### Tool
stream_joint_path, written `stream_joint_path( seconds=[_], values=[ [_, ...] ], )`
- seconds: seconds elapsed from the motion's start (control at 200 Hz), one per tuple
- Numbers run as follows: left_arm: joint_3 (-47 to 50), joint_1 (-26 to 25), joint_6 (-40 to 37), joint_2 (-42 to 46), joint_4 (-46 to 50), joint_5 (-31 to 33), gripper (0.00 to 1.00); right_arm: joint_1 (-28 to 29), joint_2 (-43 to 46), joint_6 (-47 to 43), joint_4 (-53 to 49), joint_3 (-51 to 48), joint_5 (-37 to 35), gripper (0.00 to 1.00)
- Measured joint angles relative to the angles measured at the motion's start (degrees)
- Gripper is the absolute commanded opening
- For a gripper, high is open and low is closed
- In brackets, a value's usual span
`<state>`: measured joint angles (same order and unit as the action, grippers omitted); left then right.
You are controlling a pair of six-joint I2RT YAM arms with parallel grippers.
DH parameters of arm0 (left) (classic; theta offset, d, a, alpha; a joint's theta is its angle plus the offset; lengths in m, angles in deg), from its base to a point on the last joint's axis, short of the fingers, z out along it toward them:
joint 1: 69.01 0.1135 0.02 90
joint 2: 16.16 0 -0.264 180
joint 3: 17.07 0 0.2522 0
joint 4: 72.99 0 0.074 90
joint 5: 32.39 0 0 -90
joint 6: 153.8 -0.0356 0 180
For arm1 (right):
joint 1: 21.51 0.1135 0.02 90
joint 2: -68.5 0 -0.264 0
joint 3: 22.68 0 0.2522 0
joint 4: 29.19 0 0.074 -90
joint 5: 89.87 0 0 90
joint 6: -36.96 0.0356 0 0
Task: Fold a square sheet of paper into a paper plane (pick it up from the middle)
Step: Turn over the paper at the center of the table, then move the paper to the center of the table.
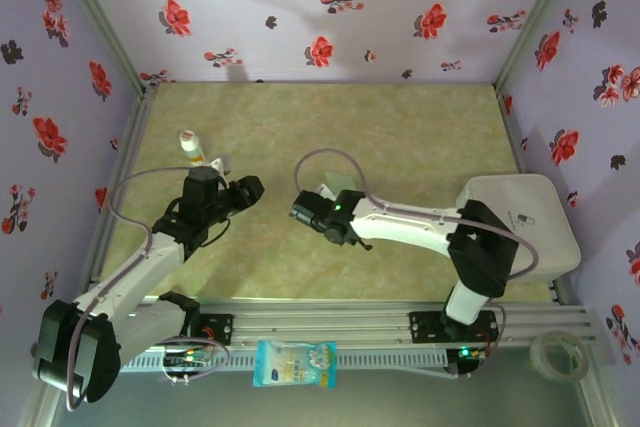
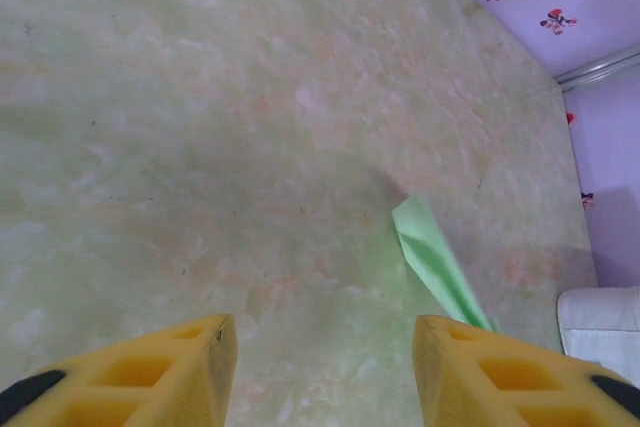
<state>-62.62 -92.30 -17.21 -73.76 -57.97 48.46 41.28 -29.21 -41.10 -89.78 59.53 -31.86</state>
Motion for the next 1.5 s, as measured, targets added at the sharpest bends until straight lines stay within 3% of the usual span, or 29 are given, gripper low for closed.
stream_joint_path(
  seconds=[0.375,0.475,0.545,0.685,0.825,1.095,1.5],
  values=[
    [0.37,0.33,1.14,0.26,0.98,-0.02,0.51,0.26,-0.22,0.74,4.48,-0.42,16.68,0.34],
    [0.35,0.35,1.07,0.2,0.98,-1.03,0.51,-3.39,5.55,3.28,9.6,-5.07,24.83,0.37],
    [0.24,0.35,1.07,-0.37,1.05,-2.49,0.51,-8.92,12.17,6.29,14.23,-10.12,30.91,0.4],
    [-0.85,0.39,1.09,-3.96,1.18,-6.12,0.47,-20.68,21.62,14.6,25.79,-20.35,40.61,0.26],
    [-1.46,0.28,1.57,-7.61,0.76,-9.22,0.44,-27.39,18.73,22.4,34.42,-25.66,49.9,0.13],
    [-1.95,-0.72,3.28,-11.08,-0.09,-11.3,0.43,-27.85,6.6,29.27,42.77,-25.73,60.35,0.13],
    [-2.25,-2.25,4.72,-13.33,-3.61,-14.27,0.42,-25.77,-1.44,32.24,45.81,-23.71,62.03,0.11]
  ],
)
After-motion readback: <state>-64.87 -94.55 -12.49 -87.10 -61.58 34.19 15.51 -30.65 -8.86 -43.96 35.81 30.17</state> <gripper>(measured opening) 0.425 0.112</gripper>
